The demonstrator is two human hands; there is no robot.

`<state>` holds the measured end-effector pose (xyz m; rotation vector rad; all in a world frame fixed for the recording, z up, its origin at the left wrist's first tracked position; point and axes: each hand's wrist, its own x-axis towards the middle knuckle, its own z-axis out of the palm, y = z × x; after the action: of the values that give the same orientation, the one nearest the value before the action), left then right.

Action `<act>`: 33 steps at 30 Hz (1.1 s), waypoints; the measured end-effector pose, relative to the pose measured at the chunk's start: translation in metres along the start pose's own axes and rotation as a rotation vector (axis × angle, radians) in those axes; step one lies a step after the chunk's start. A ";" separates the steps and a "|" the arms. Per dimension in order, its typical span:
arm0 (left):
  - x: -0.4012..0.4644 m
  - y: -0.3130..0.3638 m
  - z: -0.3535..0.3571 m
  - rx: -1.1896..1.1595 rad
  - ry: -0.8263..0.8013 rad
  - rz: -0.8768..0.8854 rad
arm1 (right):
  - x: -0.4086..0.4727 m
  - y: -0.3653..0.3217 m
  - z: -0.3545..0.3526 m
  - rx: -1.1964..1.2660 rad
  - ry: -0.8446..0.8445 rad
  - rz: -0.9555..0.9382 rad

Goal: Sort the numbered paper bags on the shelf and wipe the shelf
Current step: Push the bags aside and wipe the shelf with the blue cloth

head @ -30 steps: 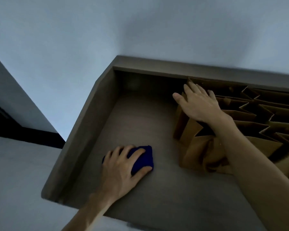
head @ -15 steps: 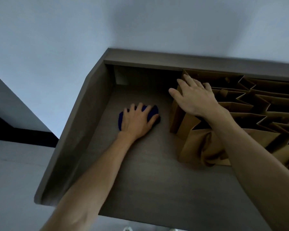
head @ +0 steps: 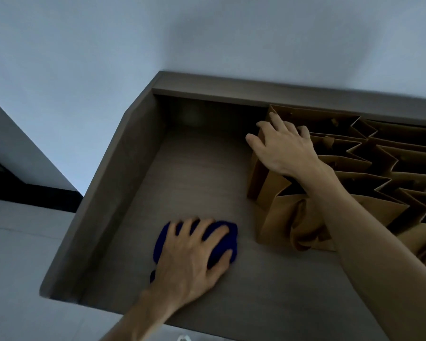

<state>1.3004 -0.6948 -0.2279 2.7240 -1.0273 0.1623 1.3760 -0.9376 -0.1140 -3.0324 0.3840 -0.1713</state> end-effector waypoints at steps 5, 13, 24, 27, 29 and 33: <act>0.007 0.004 0.002 0.016 -0.002 -0.023 | 0.000 0.000 0.001 -0.002 -0.003 0.003; 0.141 -0.019 0.015 0.037 -0.086 -0.101 | -0.001 -0.001 -0.001 0.013 -0.005 0.010; -0.016 -0.012 -0.002 -0.039 -0.005 0.019 | 0.000 0.001 0.001 0.005 -0.016 -0.008; -0.034 -0.039 -0.005 -0.029 0.025 -0.055 | 0.000 0.001 0.001 0.003 -0.009 -0.012; -0.017 -0.063 -0.007 0.039 0.052 -0.146 | 0.001 0.000 -0.001 -0.003 -0.015 -0.009; 0.053 -0.098 -0.005 0.094 0.018 -0.333 | 0.001 0.000 -0.004 0.006 -0.034 -0.008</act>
<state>1.4050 -0.6560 -0.2300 2.9233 -0.5609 0.1812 1.3761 -0.9381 -0.1103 -3.0272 0.3676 -0.1216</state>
